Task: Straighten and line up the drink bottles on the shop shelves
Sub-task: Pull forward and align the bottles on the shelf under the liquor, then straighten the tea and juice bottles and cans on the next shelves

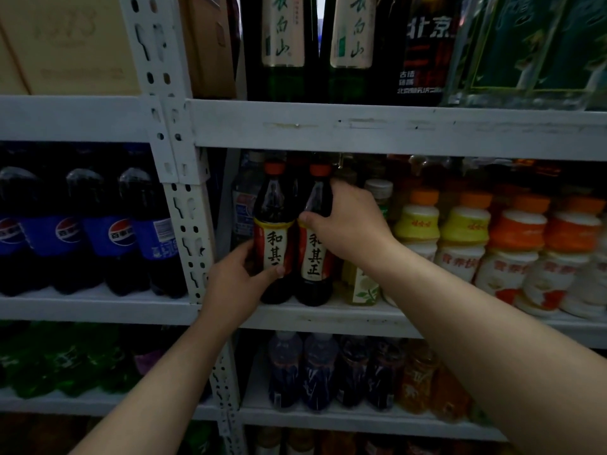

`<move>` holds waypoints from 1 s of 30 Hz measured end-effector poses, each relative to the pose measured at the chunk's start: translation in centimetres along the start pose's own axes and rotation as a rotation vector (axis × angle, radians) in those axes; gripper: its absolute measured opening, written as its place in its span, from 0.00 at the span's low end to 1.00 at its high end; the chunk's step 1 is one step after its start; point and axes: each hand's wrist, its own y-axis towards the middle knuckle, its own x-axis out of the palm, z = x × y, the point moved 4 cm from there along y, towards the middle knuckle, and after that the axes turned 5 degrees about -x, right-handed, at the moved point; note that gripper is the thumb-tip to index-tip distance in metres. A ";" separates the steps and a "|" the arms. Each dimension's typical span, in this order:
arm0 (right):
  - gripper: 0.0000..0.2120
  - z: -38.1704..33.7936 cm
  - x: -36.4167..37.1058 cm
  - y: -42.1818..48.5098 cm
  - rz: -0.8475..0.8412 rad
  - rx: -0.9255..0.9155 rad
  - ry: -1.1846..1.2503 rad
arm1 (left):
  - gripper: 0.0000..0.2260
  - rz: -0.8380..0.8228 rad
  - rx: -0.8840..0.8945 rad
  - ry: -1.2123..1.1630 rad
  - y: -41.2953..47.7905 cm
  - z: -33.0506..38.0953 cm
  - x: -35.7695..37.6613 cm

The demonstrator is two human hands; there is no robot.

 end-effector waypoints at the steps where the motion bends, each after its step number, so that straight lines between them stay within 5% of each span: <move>1: 0.17 0.1 0.0 0.0 -0.003 -0.001 0.012 | 0.20 0.006 -0.003 -0.005 -0.1 0.0 0.0; 9: 0.25 0.1 -0.7 -3.9 0.133 -0.100 0.045 | 0.24 0.087 0.120 0.080 -3.3 0.4 0.7; 13: 0.13 2.2 0.7 -12.2 0.318 -0.274 0.111 | 0.13 0.343 0.152 0.187 -9.3 -3.4 0.6; 16: 0.08 5.5 5.1 -18.8 0.117 -0.202 0.124 | 0.10 0.245 -0.005 0.225 -11.8 -8.2 2.3; 20: 0.18 11.0 11.1 -24.4 -0.286 0.204 0.147 | 0.16 0.024 -0.233 0.269 -11.9 -13.2 4.8; 25: 0.22 12.4 12.0 -22.9 -0.231 0.235 0.059 | 0.30 0.024 -0.242 0.360 -9.9 -13.6 6.3; 30: 0.15 11.0 13.0 -18.6 -0.256 0.179 -0.078 | 0.34 0.039 -0.258 0.343 -7.5 -12.5 7.7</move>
